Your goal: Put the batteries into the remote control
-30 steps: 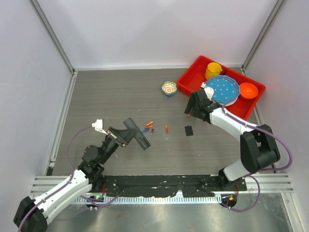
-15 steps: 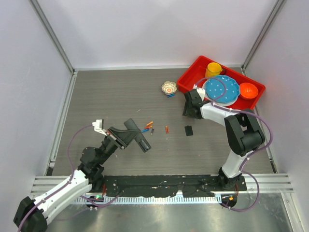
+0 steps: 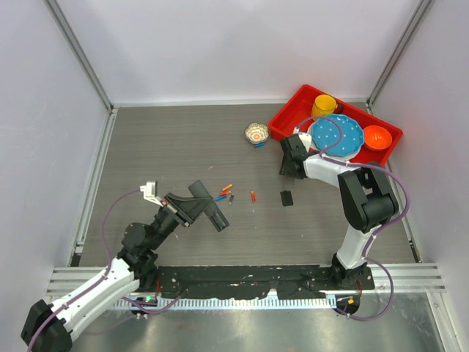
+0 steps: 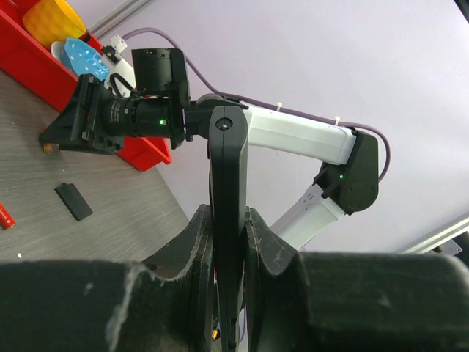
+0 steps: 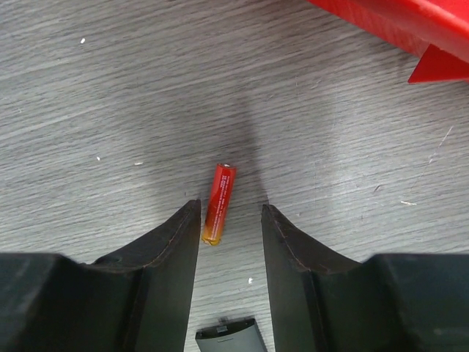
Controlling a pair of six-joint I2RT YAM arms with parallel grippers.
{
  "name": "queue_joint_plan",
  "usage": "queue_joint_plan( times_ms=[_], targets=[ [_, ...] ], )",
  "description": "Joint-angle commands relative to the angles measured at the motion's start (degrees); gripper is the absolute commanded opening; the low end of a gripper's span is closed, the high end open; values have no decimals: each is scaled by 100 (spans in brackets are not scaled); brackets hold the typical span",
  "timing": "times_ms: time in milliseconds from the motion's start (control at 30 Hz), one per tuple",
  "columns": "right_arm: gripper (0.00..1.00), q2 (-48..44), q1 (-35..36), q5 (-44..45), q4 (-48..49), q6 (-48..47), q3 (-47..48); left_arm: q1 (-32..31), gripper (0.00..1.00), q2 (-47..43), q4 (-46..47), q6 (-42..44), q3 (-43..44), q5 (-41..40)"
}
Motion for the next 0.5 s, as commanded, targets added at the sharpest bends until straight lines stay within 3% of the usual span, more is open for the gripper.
queue_joint_plan(
  times_ms=[0,267,467],
  targets=[
    [43,71,-9,31,198,-157,53,22,0,61,107,60,-241,101],
    [33,194,-9,-75,207,-253,-70,22,0,61,46,42,-241,119],
    [15,185,-9,-110,198,-306,-105,22,0,61,19,42,-241,127]
  ],
)
